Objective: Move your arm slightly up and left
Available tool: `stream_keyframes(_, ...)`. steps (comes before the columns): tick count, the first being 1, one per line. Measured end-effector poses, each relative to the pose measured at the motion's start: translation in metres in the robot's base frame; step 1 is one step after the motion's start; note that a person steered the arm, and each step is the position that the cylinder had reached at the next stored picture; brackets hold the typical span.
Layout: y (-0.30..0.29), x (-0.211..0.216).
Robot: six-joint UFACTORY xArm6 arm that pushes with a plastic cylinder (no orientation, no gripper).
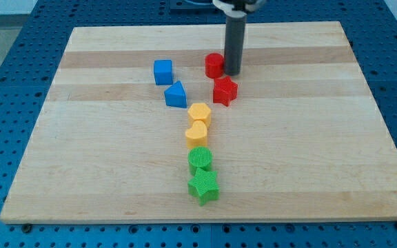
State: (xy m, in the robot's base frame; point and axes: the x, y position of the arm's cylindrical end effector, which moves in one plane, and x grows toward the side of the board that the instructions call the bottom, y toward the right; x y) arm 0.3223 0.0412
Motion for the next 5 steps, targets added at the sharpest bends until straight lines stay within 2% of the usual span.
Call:
stream_keyframes(3,-0.015,-0.004)
stream_keyframes(4,-0.016,-0.021)
stream_keyframes(5,-0.041,-0.066)
